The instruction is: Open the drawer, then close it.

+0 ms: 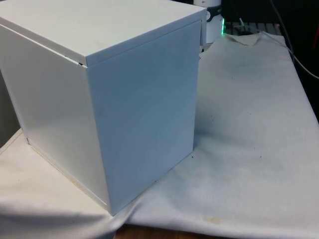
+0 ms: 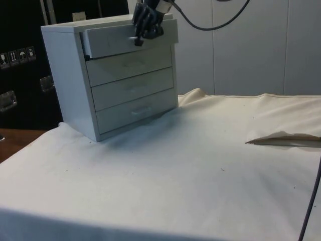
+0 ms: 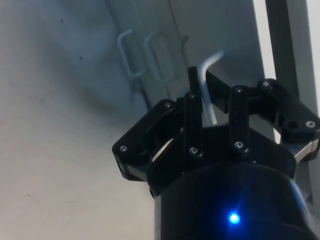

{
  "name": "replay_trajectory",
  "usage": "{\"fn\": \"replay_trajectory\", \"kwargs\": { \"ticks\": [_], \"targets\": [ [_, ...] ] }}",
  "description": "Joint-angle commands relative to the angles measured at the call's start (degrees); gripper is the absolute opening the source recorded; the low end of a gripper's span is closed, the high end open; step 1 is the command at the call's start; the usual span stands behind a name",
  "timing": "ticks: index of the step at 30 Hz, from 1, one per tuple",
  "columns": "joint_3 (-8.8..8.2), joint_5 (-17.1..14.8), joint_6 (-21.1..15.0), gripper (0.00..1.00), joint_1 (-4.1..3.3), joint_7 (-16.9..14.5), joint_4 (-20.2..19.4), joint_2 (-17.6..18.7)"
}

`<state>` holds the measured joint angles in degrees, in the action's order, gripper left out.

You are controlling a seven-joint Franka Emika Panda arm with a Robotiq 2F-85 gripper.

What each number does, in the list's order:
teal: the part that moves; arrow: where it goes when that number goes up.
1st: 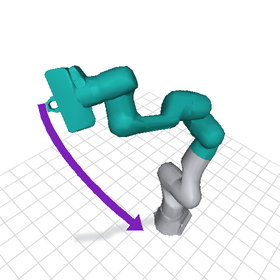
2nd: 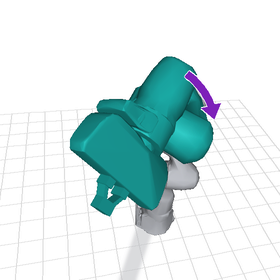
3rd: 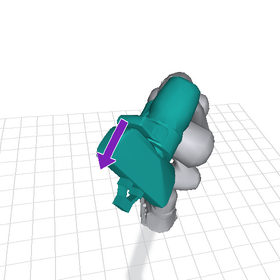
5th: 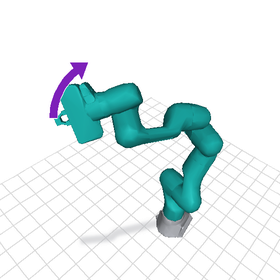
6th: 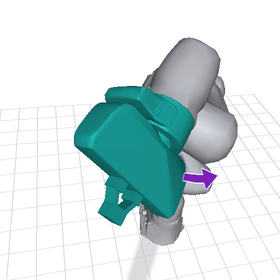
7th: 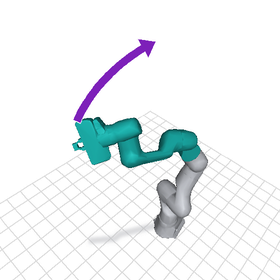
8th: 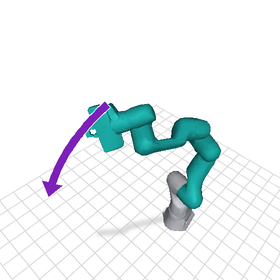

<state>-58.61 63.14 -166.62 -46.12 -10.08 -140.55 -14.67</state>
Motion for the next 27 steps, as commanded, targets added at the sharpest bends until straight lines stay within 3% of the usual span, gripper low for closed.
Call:
{"fn": "replay_trajectory", "kwargs": {
  "ticks": [1, 2, 3, 4, 11, 12, 13, 14, 19, 20, 21, 22, 27],
  "targets": [
    [0.52, 1.5, 0.3, 0.0, 0.86, 0.1, -0.9, -1.1],
    [0.52, 1.9, 0.3, 0.0, 0.92, 0.1, -1.0, -1.3],
    [-0.06, 0.9, 0.1, 0.0, 0.06, 0.0, -0.3, -0.3],
    [0.57, 2.3, 0.5, 0.0, 0.92, 0.1, -1.1, -1.4],
    [1.09, 4.6, 1.2, 0.0, 1.26, 0.5, -2.1, -2.6],
    [0.17, 3.2, 0.4, 0.0, 0.11, 0.0, -1.0, -1.4],
    [0.23, 3.4, 0.5, 0.0, 0.11, 0.0, -1.1, -1.4],
    [1.38, 5.3, 1.2, 0.0, 1.32, 0.7, -2.3, -2.8],
    [1.66, 6.1, 1.0, 0.0, 1.43, 1.1, -2.9, -2.9],
    [1.66, 6.3, 1.0, 0.0, 1.38, 1.3, -3.0, -2.9],
    [0.57, 4.5, 0.5, 0.0, 0.11, 0.4, -1.6, -1.4],
    [1.66, 6.6, 0.9, 0.0, 1.38, 1.5, -3.1, -2.9],
    [1.6, 7.4, 0.5, 0.0, 1.43, 2.2, -3.6, -3.0]
  ]
}}
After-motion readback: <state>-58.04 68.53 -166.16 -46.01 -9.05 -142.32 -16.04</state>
